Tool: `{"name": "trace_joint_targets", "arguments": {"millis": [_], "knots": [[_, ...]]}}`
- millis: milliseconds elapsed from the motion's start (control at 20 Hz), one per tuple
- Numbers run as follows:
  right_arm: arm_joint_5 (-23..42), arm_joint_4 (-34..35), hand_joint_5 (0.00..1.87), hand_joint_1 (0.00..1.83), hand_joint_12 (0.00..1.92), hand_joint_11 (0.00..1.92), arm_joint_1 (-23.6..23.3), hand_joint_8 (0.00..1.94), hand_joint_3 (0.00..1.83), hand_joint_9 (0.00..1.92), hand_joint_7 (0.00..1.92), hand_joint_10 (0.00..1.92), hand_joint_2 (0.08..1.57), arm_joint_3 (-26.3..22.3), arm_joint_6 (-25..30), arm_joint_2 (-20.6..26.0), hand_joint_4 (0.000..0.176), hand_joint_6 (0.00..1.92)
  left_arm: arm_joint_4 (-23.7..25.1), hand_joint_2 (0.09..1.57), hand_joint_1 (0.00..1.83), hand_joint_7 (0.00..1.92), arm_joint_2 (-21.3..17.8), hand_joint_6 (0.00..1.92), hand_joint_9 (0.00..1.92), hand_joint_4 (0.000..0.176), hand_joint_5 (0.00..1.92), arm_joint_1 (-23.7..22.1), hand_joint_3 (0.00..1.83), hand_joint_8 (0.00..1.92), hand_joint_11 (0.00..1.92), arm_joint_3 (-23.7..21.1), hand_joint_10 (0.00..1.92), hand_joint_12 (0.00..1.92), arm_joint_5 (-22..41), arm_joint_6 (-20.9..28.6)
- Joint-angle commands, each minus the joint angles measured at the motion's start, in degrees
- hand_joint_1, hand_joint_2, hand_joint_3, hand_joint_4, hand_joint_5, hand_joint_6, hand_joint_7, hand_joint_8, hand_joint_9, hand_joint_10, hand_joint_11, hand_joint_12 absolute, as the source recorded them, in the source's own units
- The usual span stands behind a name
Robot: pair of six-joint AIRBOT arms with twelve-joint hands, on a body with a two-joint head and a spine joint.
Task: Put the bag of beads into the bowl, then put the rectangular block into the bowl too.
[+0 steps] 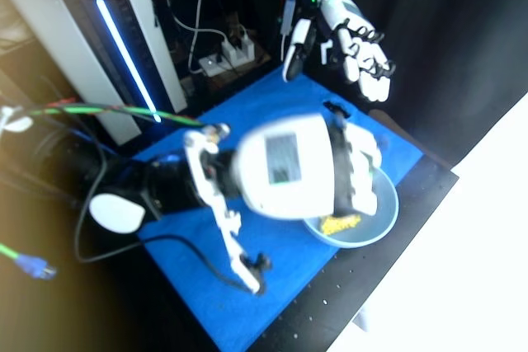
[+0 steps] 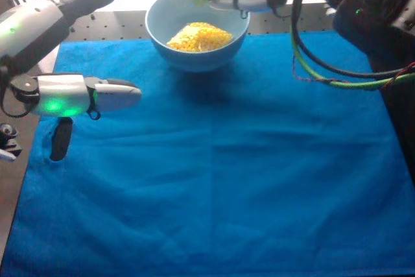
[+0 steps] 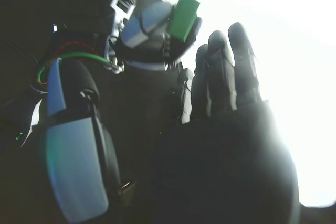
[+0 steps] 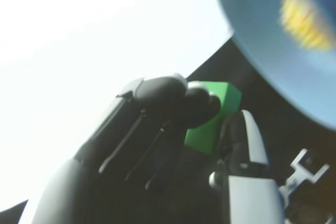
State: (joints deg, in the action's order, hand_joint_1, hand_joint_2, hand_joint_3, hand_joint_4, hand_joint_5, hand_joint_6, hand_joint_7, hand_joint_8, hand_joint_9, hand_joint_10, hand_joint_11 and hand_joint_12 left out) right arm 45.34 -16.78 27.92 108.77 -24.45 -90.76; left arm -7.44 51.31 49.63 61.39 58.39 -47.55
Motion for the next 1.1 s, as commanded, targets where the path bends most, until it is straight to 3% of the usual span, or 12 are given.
{"name": "trace_joint_targets", "arguments": {"millis": [0, 350, 400, 450, 500, 550, 600, 650, 800, 900, 1000, 1050], "knots": [[6.81, 1.81, 1.09, 1.16, 1.54, 1.07, -0.72, 0.69, 0.0, 1.19, 1.25, 1.14, 1.07, -0.06, 0.05, -0.23, 0.0, 0.82, -1.02, 0.97, 0.76, 0.16, 0.09, 0.0, 0.22, 0.15, 0.0, -0.52, 0.0, 0.0, 0.0, -0.06, 0.01, 0.5, 8.03, 0.28], [6.77, 0.73, 1.09, 1.16, 1.54, 1.07, -0.72, 0.68, 0.0, 1.19, 1.25, 1.14, 1.07, 1.04, 0.05, -0.3, 0.0, 0.82, -1.86, 0.97, 0.76, 0.17, 0.07, 0.0, 0.22, 0.15, 0.0, -0.26, 0.0, 0.0, 0.0, -0.12, 0.0, 0.5, 9.23, 0.28], [6.75, 0.73, 0.26, 0.74, 1.13, 0.21, -0.72, 0.19, 0.0, 0.45, 0.51, 0.42, 0.88, 0.96, 0.05, -0.29, 0.113, 0.22, -1.86, 0.97, 0.73, 0.14, 0.07, 0.0, 0.2, 0.171, 0.0, -0.25, 0.0, 0.0, 0.0, -0.16, 0.0, 0.51, 9.21, 0.28], [6.71, 0.73, 0.1, 0.65, 0.97, 0.04, -0.72, 0.05, 0.0, 0.33, 0.36, 0.16, 0.84, 0.82, 0.05, -0.29, 0.163, 0.06, -1.86, 0.97, 0.73, 0.14, 0.07, 0.0, 0.19, 0.175, 0.0, -0.24, 0.0, 0.0, 0.0, -0.19, 0.0, 0.51, 9.2, 0.28], [6.68, 0.73, 0.08, 0.63, 0.92, 0.01, -0.72, 0.01, 0.0, 0.33, 0.33, 0.06, 0.83, 0.68, 0.05, -0.29, 0.173, 0.01, -1.89, 0.97, 0.72, 0.14, 0.07, 0.0, 0.19, 0.176, 0.0, -0.23, 0.0, 0.0, 0.0, -0.22, 0.0, 0.51, 9.23, 0.28], [6.67, 0.73, 0.07, 0.63, 0.91, 0.0, -0.72, 0.0, 0.0, 0.33, 0.33, 0.05, 0.83, 0.59, 0.05, -0.29, 0.175, 0.0, -1.95, 0.97, 0.72, 0.14, 0.1, 0.0, 0.19, 0.176, 0.0, -0.23, 0.0, 0.0, 0.0, -0.23, 0.0, 0.51, 9.28, 0.28], [6.64, 0.73, 0.01, 0.57, 0.47, 0.0, -0.72, 0.0, 0.0, 0.06, 0.06, 0.01, 0.83, 0.58, 0.05, -0.29, 0.176, 0.0, -1.97, 0.94, 0.7, 0.14, 0.13, 0.0, 0.21, 0.176, 0.01, -0.23, 0.0, 0.0, 0.0, -0.23, 0.0, 0.62, 9.3, 0.28], [6.61, 0.73, 0.0, 0.58, 0.31, 0.0, -0.72, 0.0, 0.01, 0.02, 0.01, 0.0, 0.86, 0.6, 0.05, -0.29, 0.176, 0.0, -1.98, 0.93, 0.68, 0.14, 0.13, 0.0, 0.21, 0.176, 0.0, -0.23, 0.0, 0.0, 0.0, -0.26, 0.0, 0.67, 9.29, 0.28], [6.61, 0.72, 0.0, 0.57, 0.34, 0.0, -0.71, 0.0, 0.01, 0.03, 0.0, 0.0, 0.91, 0.27, 0.05, -0.29, 0.176, 0.0, -1.98, 0.93, 0.66, 0.14, 0.13, 0.0, 0.21, 0.176, 0.0, -0.2, 0.0, 0.0, 0.0, -0.36, 0.0, 0.67, 9.32, 0.28], [6.72, 0.53, 0.0, 0.55, 0.16, 0.0, -0.71, 0.0, 0.0, 0.01, 0.0, 0.0, 0.89, -1.09, 0.05, -0.14, 0.176, 0.0, -2.06, 0.92, 0.65, 0.14, 0.1, 0.0, 0.22, 0.176, 0.0, -0.07, 0.0, 0.0, 0.0, -0.56, 0.0, 0.67, 9.65, 0.28], [9.77, 0.77, 0.0, 0.57, 0.09, 0.0, -0.32, 0.0, 0.0, 0.0, 0.0, 0.0, 0.88, -3.75, 0.05, 2.96, 0.176, 0.0, -2.53, 0.93, 0.63, 0.14, -0.6, 0.0, 0.22, 0.176, 0.0, 0.89, 0.0, 0.0, 0.0, -1.37, 0.0, 0.64, 11.58, 0.28], [12.33, 1.75, 0.0, 0.57, 0.25, 0.0, 0.86, 0.0, 0.02, 0.0, 0.0, 0.0, 0.85, -5.25, 0.05, 4.66, 0.176, 0.0, -2.99, 0.97, 0.79, 0.16, -1.48, 0.0, 0.22, 0.168, 0.01, 2.01, 0.01, 0.0, 0.0, -2.32, 0.0, 0.66, 13.49, 0.28]]}}
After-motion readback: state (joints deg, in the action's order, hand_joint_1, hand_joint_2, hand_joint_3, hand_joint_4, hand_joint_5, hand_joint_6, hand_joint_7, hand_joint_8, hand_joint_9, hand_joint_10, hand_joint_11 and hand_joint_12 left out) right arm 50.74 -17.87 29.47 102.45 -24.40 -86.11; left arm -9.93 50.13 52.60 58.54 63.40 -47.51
